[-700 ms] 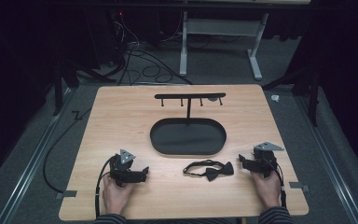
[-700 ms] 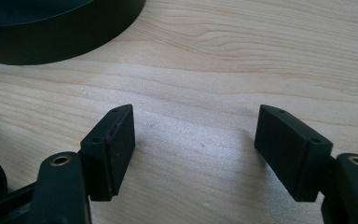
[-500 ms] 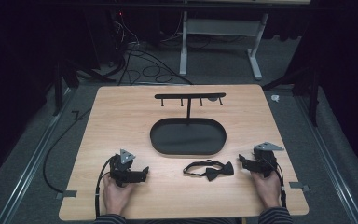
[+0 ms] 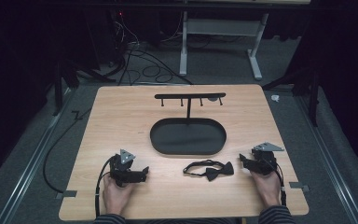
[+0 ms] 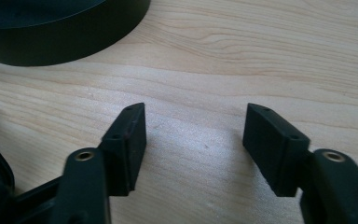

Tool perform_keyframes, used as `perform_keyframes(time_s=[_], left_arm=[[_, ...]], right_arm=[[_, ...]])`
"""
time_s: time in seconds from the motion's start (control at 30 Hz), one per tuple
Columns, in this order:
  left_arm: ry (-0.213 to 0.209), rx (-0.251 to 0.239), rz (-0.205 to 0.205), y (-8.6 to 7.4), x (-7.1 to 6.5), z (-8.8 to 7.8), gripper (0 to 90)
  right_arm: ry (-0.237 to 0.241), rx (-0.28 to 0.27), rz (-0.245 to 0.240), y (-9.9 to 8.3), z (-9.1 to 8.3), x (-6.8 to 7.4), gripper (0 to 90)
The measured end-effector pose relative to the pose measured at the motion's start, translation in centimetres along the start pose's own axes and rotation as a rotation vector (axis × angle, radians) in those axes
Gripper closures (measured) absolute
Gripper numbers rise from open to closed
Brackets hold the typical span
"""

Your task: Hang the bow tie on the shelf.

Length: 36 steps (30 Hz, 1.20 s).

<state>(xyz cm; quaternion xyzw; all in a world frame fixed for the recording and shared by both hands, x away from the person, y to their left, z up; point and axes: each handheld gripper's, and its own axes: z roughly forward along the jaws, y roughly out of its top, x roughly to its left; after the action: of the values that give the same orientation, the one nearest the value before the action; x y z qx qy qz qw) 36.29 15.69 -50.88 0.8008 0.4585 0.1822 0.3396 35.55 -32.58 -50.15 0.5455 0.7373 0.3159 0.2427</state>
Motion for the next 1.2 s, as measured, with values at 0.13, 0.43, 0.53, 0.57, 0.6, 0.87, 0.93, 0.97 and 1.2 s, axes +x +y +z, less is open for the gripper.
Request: perform_keyframes(time_s=[0.13, 0.43, 0.53, 0.57, 0.6, 0.87, 0.93, 0.97, 1.2], left_arm=[[0.002, 0.0, 0.0, 0.0, 0.0, 0.0, 5.6], [0.001, -0.001, -0.001, 0.0, 0.0, 0.0, 5.6], [0.002, -0.001, 0.0, 0.0, 0.0, 0.0, 5.6], [0.003, -0.002, -0.002, 0.0, 0.0, 0.0, 5.9], [0.003, -0.002, -0.002, 0.0, 0.0, 0.0, 6.0], [0.003, -0.002, -0.002, 0.0, 0.0, 0.0, 6.0], [0.003, -0.002, -0.002, 0.0, 0.0, 0.0, 6.0], [0.003, -0.002, -0.002, 0.0, 0.0, 0.0, 6.0], [0.003, -0.002, -0.002, 0.0, 0.0, 0.0, 6.0]], right_arm=[[0.002, -0.005, -0.009, -0.1, -0.1, 0.1, 47.8], [0.077, -0.07, -0.022, 0.6, -2.1, 1.0, 56.1], [0.112, -0.08, -0.038, 1.1, -2.8, 1.7, 57.4], [0.144, -0.094, -0.055, 1.4, -3.1, 2.3, 58.6], [0.144, -0.094, -0.055, 1.4, -3.1, 2.3, 58.6], [0.241, -0.09, -0.121, 2.4, -3.2, 4.7, 61.8], [0.255, -0.084, -0.134, 2.5, -3.1, 5.2, 62.4], [0.27, -0.075, -0.147, 2.6, -2.9, 5.6, 63.0], [0.302, -0.053, -0.186, 2.9, -2.2, 6.6, 65.4]])
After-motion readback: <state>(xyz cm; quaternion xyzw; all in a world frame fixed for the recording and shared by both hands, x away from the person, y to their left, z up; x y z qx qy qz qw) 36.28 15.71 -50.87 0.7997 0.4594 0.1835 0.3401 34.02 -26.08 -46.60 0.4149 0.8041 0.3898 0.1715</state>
